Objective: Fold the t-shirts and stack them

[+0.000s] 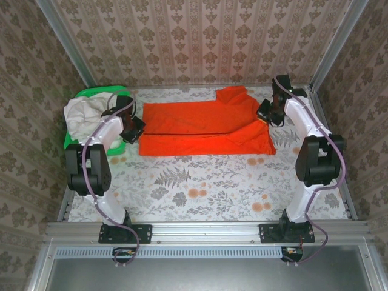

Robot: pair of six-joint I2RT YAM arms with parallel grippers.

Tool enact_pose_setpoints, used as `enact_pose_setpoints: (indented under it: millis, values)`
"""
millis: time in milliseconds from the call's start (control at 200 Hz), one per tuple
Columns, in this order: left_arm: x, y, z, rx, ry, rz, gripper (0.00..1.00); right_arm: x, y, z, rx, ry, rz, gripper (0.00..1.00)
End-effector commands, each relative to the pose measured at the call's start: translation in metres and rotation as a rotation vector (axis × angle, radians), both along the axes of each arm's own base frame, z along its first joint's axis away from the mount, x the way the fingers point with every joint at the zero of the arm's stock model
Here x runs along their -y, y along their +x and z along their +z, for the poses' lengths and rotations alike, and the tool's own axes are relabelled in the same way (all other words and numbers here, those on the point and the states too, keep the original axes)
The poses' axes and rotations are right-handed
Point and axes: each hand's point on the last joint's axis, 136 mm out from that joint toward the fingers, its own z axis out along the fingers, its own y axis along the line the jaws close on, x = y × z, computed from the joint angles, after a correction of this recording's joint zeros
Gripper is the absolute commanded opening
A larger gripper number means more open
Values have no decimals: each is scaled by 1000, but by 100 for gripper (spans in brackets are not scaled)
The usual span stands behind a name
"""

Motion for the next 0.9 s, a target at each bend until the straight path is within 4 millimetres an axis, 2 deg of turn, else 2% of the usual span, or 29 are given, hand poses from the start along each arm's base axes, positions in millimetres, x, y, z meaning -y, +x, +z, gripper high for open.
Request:
enact_pose_setpoints:
  millis: [0,365,635,895]
  values:
    - [-5,6,4,-1,4,-8,0,6,4,1,-10,-14,6,0]
    - [-5,14,-4,-18,7,-10,0,10,14,-10,-30,-12,10,0]
    - [-3,18,-20,-48,3,-16,0,9,22,-24,-49,3,13,0]
    - [2,33,-29,-32,-20,-38,0,10,29,-38,-63,1,13,1]
